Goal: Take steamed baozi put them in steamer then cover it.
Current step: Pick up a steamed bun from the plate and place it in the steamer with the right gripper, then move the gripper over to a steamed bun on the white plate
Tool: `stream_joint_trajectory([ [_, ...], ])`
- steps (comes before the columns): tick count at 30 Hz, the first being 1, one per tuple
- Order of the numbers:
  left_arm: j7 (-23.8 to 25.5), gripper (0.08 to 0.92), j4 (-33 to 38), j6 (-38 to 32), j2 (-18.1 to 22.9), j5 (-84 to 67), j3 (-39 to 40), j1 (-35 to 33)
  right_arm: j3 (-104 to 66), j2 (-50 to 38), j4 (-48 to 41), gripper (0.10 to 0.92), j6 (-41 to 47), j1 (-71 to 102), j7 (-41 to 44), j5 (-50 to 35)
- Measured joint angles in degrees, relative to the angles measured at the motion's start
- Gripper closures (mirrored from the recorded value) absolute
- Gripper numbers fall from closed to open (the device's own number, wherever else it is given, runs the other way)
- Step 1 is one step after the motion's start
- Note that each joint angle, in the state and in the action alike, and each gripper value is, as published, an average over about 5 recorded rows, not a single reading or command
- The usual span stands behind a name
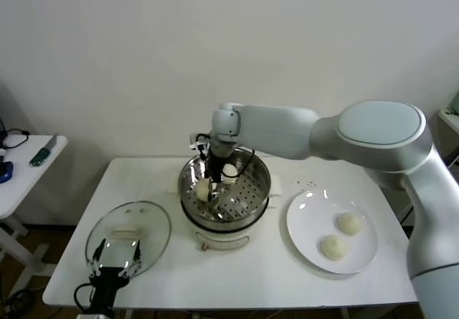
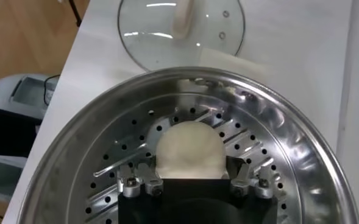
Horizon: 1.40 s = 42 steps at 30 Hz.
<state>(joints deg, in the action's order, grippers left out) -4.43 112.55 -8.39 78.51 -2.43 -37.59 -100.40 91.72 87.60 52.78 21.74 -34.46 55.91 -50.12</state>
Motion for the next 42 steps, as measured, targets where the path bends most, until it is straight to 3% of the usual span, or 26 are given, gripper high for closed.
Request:
stream_joint_trajectory([
  [5, 0.0, 0.177, -0.4, -0.1, -0.1, 0.0, 0.1, 0.1, 0.0, 0.6, -0.7, 0.206, 0.0, 0.2, 0.4, 0.2],
  [18, -0.1, 0.177, -0.4, -0.1, -0.4, -0.1, 0.1, 0.1, 1.3, -5.3, 3.9, 0.203, -2.7, -6.6, 3.6, 2.2],
  [30, -0.1, 0.177, -0.3, 0.0, -0.4, -0.1, 0.0, 0.1, 1.8, -24.9, 19.6, 0.203, -3.9, -13.3, 5.2, 10.7],
  [42, -0.2, 0.177, -0.1, 0.3, 0.6, 0.0, -0.7, -0.8, 1.9, -44.2, 30.9, 0.203, -4.7, -7.8, 5.3, 24.8],
])
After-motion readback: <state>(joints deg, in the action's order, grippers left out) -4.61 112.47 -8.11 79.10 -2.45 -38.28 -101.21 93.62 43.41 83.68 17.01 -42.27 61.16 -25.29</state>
